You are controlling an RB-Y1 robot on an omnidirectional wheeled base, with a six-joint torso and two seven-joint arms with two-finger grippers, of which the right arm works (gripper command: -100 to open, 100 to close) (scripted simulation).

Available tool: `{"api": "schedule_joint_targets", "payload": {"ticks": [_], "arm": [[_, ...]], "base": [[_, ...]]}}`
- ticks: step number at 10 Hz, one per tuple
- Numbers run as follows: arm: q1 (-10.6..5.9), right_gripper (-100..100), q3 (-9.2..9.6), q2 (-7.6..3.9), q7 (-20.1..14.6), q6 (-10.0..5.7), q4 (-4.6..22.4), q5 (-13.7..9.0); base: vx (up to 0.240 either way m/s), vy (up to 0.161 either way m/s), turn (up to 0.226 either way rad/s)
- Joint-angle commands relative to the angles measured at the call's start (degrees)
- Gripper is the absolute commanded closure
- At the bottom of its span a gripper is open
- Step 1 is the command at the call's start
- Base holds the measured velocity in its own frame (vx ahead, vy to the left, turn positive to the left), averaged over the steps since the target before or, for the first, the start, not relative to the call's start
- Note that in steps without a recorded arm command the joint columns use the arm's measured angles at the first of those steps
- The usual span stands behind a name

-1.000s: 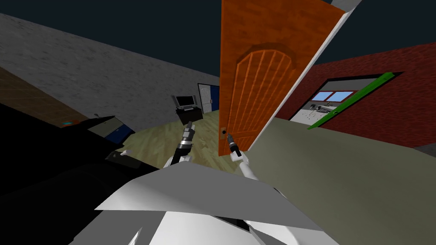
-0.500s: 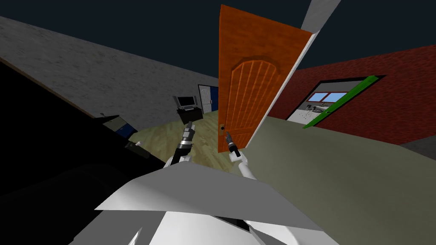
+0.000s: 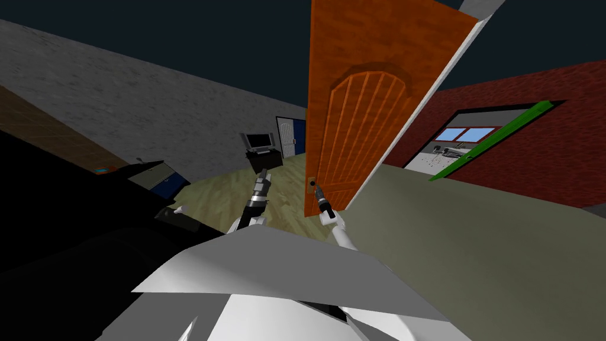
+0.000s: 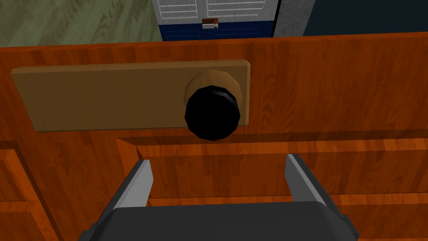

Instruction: Push the door open

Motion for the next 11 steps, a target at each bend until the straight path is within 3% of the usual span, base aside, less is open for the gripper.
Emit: {"api": "schedule_joint_targets", "payload": {"ticks": [1,4,5,10,11], "arm": [[-0.16,-100,-0.31,0.17,0.1,-0.26,0.3,0.0],[-0.24,-100,-0.55,0.50,0.2,-0.42,0.5,0.0],[-0.24,100,-0.55,0.50,0.2,-0.42,0.5,0.0],[-0.24,100,-0.55,0.50,0.2,-0.42,0.5,0.0],[-0.28,100,-1.68,0.17,0.5,-0.31,0.9,-0.1]], "base": [[0.202,0.111,0.026],[0.159,0.070,0.018],[-0.013,-0.003,-0.006],[-0.018,-0.007,0.000],[0.069,0.095,-0.061]]}}
